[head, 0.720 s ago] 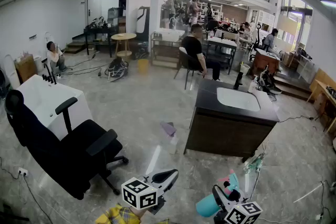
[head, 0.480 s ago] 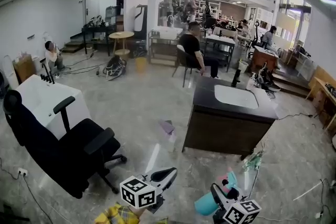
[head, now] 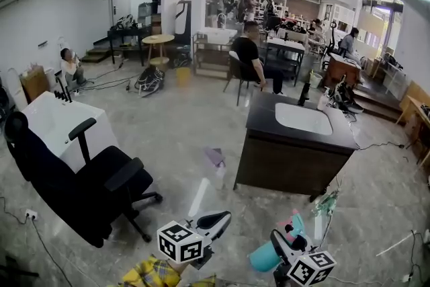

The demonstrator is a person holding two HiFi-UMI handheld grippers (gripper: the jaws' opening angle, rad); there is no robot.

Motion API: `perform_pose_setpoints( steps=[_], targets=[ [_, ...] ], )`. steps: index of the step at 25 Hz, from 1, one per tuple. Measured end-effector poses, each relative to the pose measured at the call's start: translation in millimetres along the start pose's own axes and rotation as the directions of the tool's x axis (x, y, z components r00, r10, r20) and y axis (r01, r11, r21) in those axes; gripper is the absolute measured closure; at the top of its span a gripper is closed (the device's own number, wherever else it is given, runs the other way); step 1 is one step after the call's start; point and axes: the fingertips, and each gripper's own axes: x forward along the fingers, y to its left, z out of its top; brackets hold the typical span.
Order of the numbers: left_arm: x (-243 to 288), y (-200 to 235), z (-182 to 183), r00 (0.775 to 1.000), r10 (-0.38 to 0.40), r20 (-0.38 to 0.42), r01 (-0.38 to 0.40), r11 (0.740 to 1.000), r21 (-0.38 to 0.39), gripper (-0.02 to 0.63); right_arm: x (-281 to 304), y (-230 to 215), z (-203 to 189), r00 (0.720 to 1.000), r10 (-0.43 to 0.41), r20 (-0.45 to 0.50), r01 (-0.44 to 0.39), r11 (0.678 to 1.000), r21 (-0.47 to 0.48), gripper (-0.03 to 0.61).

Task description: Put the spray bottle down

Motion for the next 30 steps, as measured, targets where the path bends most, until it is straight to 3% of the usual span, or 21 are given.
perform_pose_setpoints(
  steps=[12, 24, 30],
  targets=[
    [70.1, -15.1, -2.1, 1.0, 0.026, 0.014, -0.027, 1.0, 0.009, 0.606, -2.3, -68.0, 22.1, 0.999, 0.028, -0.021, -0.028, 0.999, -0.031, 0.365],
    [97.6, -19.6, -2.8, 0.998, 0.069, -0.012, -0.069, 0.997, 0.023, 0.606, 2.3, -94.7, 27.5, 0.997, 0.064, -0.032, -0.066, 0.997, -0.047, 0.365],
    [118.4, -4.1, 3.8, 0.998, 0.054, -0.026, -0.053, 0.998, 0.022, 0.606, 21.4, -109.7, 30.5, 0.998, 0.048, -0.042, -0.05, 0.998, -0.037, 0.365]
  ],
)
